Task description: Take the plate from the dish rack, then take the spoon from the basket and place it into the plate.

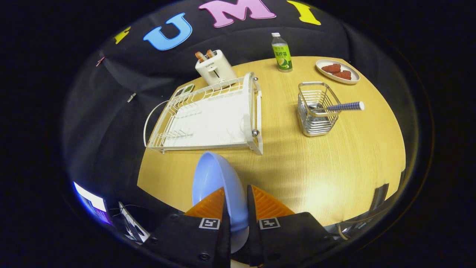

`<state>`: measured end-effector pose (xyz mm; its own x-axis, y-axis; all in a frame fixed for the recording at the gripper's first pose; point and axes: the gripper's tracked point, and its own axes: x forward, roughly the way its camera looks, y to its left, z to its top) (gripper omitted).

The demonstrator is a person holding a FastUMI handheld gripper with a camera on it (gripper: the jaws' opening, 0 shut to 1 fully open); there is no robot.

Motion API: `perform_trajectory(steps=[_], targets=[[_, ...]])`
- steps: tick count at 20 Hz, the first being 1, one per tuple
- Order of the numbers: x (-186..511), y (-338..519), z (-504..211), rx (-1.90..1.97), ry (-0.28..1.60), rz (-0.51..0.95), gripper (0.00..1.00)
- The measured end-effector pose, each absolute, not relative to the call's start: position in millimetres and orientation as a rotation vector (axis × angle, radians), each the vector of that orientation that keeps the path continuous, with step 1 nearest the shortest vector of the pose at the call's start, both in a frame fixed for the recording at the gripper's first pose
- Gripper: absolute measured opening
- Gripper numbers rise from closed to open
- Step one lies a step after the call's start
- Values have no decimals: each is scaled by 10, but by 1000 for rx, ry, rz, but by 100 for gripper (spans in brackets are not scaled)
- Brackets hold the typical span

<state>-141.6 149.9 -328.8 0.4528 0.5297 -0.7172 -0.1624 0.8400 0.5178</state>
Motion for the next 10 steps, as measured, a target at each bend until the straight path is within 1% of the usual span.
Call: perform_trajectory(steps=[7, 10], targets=[[-1220, 1449, -3615, 513, 1030, 376, 23], [-1207, 1481, -3708, 535, 1039, 381, 23]])
